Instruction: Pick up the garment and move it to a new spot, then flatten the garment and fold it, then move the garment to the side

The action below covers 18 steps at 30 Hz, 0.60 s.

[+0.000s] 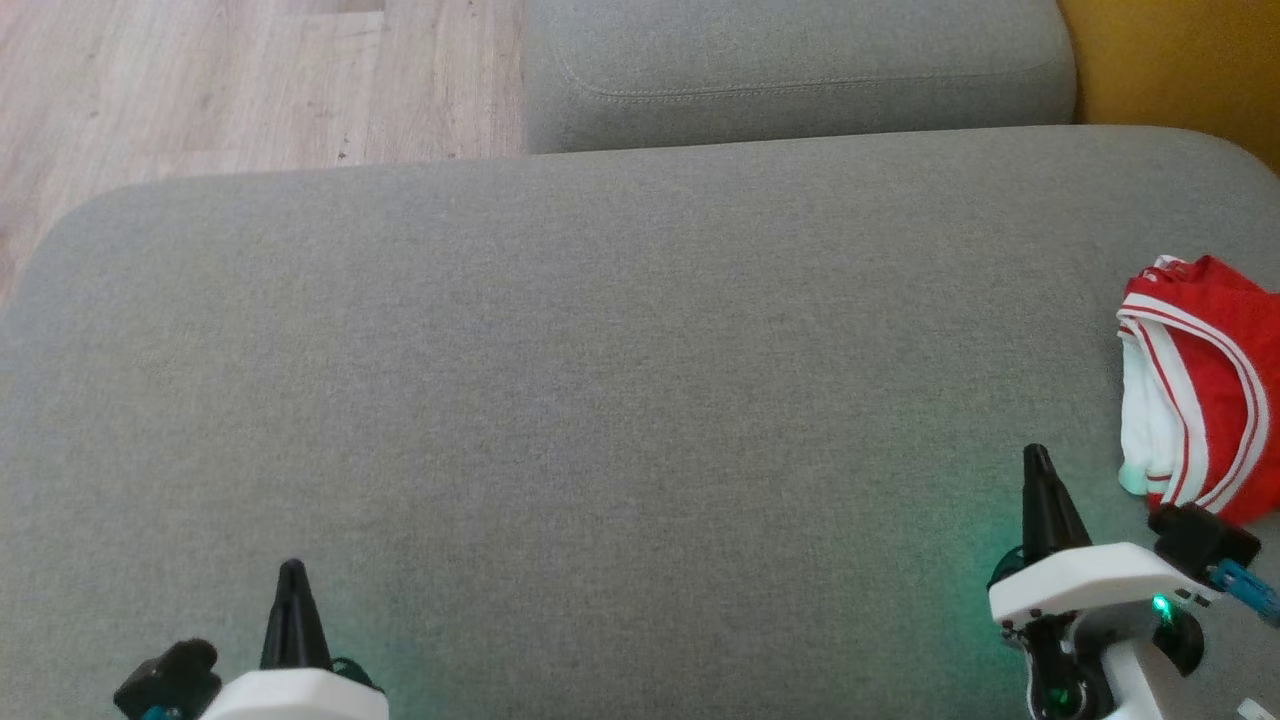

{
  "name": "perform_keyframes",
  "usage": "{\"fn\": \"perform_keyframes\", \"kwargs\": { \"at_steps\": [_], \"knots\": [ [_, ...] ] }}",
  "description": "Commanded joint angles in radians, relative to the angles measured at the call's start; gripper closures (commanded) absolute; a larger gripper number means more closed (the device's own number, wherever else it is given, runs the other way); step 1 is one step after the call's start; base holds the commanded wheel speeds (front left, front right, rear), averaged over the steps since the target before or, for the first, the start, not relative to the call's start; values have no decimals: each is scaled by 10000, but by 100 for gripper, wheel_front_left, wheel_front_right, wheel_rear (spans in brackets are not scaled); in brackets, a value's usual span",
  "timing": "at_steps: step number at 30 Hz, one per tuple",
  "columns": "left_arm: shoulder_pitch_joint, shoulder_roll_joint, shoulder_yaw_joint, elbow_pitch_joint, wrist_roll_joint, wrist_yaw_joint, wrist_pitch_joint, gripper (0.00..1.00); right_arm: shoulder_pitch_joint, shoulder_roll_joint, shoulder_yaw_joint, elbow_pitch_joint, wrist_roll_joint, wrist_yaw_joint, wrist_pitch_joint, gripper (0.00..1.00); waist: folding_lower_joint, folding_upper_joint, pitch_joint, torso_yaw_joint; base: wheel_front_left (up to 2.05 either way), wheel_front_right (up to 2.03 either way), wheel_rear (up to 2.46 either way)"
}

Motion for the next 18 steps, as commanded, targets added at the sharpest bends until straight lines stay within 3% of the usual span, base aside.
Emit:
{"fn": "perform_keyframes", "kwargs": {
  "at_steps": [1,18],
  "knots": [
    [-500,20,237,-368,-238,-60,46,100,-328,-33,5,-417,266,10,29,100,-1,-1,-1,-1,0,0,0],
    [-661,26,459,-593,-2139,-238,537,100,-241,-38,-203,-870,2242,14,522,100,-1,-1,-11,-15,0,0,0]
  ]
}}
